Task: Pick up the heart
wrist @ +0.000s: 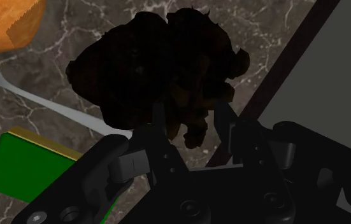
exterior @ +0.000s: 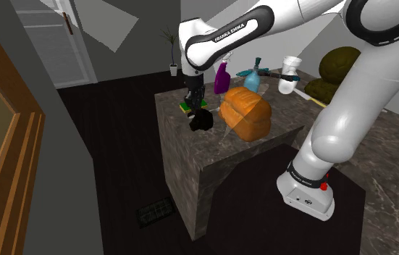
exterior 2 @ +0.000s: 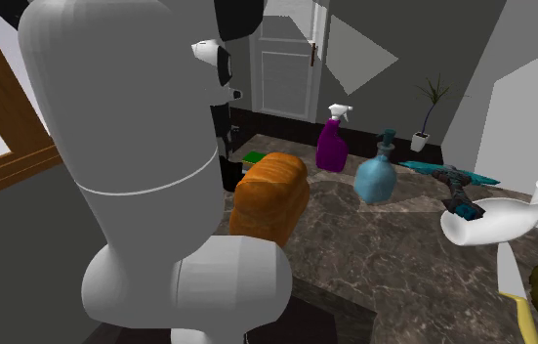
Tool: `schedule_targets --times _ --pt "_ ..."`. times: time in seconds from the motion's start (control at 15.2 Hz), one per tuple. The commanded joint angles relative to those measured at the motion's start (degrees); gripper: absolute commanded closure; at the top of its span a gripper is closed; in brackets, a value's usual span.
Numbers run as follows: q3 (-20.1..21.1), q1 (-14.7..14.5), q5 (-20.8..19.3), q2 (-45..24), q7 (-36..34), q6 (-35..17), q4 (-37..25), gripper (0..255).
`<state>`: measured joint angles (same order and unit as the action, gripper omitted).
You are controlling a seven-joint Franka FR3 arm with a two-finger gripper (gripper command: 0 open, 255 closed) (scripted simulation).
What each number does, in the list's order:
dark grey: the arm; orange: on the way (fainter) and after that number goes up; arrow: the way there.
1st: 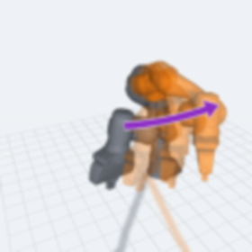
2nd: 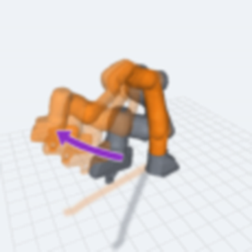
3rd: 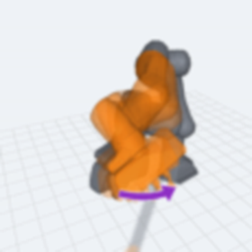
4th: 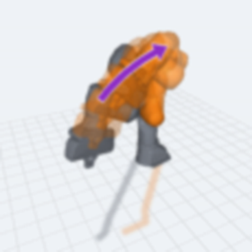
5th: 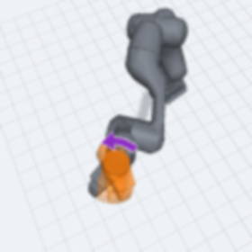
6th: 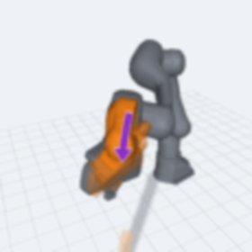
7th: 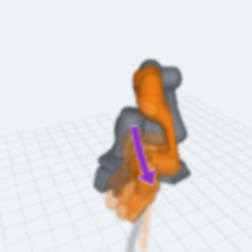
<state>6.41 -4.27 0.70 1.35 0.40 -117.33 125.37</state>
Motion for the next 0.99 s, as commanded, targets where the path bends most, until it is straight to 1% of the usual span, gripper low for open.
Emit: schedule_targets --times 0.0,0.33,0.92 --pt "0.0 0.0 0.0 0.0 0.0 0.0 0.0 255" --pt "0.0 0.0 0.0 0.0 0.0 0.0 0.1 255" --pt "-0.1 0.0 0.3 2.7 0.2 6.9 -4.1 255"
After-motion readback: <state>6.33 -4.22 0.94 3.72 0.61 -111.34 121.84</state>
